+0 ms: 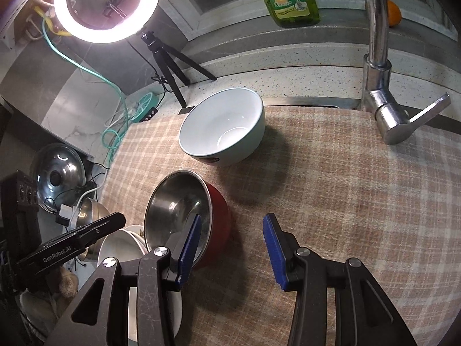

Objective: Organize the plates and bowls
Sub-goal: 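Move both grippers to the red-backed steel bowl rim and close on it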

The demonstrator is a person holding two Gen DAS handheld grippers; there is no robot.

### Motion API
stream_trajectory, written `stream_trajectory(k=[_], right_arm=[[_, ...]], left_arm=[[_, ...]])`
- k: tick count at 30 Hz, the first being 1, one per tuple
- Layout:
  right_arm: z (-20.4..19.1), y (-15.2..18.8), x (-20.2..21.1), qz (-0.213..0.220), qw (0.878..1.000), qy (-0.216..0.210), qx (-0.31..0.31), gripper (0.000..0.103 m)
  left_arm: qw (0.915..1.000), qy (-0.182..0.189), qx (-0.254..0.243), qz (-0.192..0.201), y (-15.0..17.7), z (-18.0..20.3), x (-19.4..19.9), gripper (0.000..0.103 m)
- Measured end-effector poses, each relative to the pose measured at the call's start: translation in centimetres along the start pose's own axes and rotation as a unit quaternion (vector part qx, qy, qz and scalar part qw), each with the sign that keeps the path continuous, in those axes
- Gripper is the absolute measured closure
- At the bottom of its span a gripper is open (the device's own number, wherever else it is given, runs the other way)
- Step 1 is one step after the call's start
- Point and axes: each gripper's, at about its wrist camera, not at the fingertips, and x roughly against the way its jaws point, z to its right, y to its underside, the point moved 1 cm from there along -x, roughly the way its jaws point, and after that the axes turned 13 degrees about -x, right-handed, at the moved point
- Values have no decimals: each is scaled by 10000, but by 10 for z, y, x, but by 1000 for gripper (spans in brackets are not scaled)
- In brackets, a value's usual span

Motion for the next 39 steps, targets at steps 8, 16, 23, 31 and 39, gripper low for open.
stream_trajectory(k=[8, 16, 23, 31, 39], right_arm=[[1, 4, -10, -152, 9997, -87, -152, 73], [2, 6, -18, -212, 9995, -82, -240, 79], [2, 6, -25, -273, 9990, -118, -337, 84], [1, 6, -28, -327, 9987, -140, -362, 91], [2, 7, -29, -344, 9985, -116, -400, 96]], left_arm=[[9996, 168, -70, -202, -4, 1, -14, 93], [9990, 270, -76, -354, -5, -1, -25, 93], [9986, 341, -59, -407, -7, -2, -33, 93], [9979, 425, -118, -480, -8, 1, -38, 95], [9978, 463, -150, -448, -9, 4, -37, 96]])
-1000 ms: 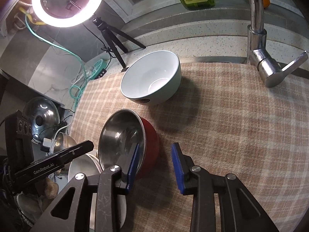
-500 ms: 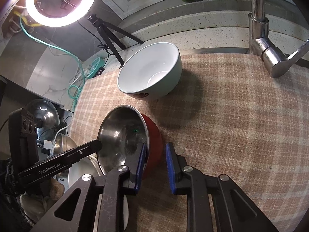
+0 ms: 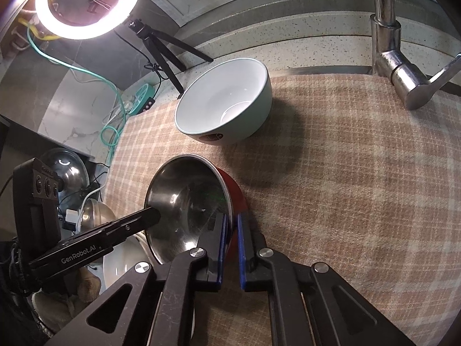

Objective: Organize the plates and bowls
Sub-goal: 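Move both grippers to the red-backed steel bowl rim and close on it, then lift the red-backed steel bowl and carry it over the large steel bowl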

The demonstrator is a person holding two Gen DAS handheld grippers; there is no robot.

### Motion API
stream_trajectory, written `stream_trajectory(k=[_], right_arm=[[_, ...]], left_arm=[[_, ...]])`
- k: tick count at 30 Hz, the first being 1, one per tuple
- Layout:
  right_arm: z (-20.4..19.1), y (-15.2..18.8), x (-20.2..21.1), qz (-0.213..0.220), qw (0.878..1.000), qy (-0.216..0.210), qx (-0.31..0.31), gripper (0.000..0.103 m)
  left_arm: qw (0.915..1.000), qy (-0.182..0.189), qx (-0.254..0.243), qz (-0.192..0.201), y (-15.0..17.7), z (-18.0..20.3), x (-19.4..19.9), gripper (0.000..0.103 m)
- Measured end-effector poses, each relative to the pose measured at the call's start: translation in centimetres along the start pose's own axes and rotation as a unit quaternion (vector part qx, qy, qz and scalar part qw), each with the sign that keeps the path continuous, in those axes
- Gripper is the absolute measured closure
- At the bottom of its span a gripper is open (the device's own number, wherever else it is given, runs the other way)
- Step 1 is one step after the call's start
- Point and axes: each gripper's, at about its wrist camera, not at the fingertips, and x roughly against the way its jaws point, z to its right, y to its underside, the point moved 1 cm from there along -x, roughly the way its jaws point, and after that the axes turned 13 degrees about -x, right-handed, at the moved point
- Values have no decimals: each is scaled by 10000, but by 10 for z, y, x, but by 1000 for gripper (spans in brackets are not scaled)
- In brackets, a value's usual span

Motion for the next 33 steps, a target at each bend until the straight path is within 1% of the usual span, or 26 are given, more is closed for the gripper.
stream_trajectory(k=[9, 16, 24, 33], right_arm=[[0, 0, 10, 80, 10000, 33, -45, 96], [-7, -1, 23, 179, 9998, -16, -26, 96], [-23, 5, 31, 259, 9996, -69, 42, 96], [-55, 15, 38, 354, 9991, -117, 195, 96]], left_arm=[[9999, 46, -18, 94, -2, 4, 9, 96], [9996, 73, -81, 247, -5, 7, 24, 96], [9991, 78, -99, 406, -2, 0, 44, 96], [9981, 72, -94, 608, 4, -12, 71, 96]])
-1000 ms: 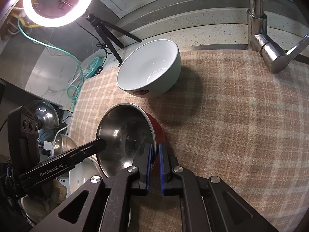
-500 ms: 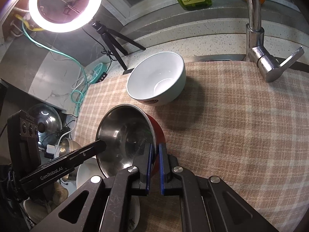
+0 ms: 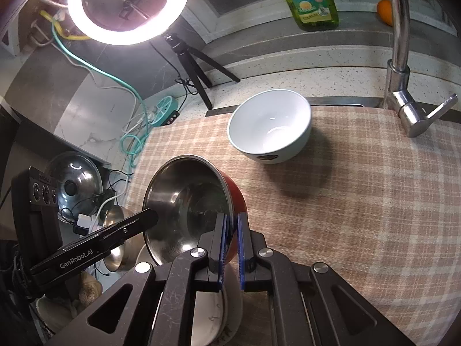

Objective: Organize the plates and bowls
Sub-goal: 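Lift the red-backed steel bowl and carry it over the large steel bowl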

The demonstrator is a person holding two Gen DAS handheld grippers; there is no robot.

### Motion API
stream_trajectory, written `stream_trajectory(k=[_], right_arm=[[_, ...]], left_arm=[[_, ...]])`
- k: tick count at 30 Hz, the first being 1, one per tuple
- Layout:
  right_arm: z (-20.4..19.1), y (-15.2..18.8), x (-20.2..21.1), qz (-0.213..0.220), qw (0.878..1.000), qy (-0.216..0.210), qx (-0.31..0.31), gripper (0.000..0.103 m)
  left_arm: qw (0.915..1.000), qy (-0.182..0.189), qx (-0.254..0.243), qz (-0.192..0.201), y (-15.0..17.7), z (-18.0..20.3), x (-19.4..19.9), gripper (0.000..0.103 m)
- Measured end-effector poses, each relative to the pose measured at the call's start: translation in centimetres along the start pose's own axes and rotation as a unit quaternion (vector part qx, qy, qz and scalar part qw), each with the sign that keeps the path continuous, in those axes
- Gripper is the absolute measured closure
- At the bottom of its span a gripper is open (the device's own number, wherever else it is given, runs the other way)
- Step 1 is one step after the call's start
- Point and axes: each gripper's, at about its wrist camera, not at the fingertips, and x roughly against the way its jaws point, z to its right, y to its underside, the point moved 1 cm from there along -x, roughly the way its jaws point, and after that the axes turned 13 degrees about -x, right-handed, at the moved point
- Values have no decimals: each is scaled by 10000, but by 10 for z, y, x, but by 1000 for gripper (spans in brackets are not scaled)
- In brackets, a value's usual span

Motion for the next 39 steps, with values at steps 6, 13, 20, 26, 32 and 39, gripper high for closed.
stream_trajectory(k=[6, 13, 20, 26, 32, 39], right_arm=[[-23, 9, -3, -4, 9999, -48, 103, 96], [-44, 19, -7, -35, 9997, -101, 219, 96], [-62, 26, -10, -56, 9992, -151, 355, 96], [-78, 34, -14, -92, 9987, -160, 479, 96], [-95, 42, -19, -123, 9980, -185, 600, 96], [-114, 52, -26, -169, 9968, -226, 744, 96]], left_arm=[[9999, -30, 64, 120, 6, -15, 19, 96], [9997, -75, 141, 197, 14, -31, 35, 96], [9993, -127, 229, 285, 22, -45, 50, 96], [9987, -163, 317, 377, 29, -56, 62, 96], [9979, -208, 409, 450, 36, -68, 73, 96], [9968, -277, 537, 531, 46, -83, 87, 96]])
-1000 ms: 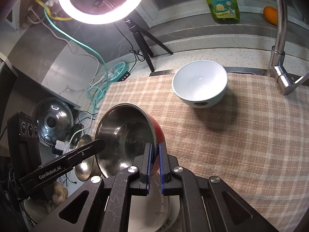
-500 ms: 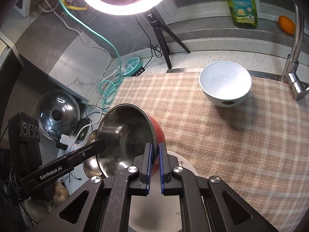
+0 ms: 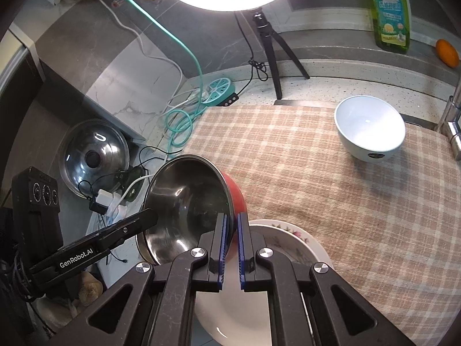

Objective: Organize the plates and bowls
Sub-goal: 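Lift the red-backed steel bowl and carry it over the large steel bowl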

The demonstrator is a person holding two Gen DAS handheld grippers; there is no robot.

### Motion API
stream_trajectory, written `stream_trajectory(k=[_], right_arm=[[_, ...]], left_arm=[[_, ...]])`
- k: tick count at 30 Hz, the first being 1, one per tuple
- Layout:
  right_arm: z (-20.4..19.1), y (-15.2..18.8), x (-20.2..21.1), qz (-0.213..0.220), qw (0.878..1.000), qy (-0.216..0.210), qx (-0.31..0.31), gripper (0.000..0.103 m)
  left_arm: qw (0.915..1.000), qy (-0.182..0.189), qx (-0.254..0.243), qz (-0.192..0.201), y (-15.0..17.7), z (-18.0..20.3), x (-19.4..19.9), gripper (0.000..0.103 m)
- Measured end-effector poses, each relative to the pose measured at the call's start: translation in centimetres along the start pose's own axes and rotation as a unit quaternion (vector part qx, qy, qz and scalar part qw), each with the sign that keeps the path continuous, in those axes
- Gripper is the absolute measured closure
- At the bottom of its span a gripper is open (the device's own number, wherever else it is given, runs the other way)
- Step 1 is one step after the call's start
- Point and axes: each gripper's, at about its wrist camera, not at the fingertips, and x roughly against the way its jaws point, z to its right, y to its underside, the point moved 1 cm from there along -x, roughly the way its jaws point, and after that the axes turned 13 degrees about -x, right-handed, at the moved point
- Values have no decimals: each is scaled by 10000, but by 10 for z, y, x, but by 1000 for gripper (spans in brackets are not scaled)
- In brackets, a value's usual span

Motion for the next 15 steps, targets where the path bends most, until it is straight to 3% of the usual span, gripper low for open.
stream_trajectory(k=[15], right_arm=[[-43, 12, -23, -109, 9995, -70, 296, 96]], left_arm=[[9995, -152, 263, 128, 10, -38, 27, 96]])
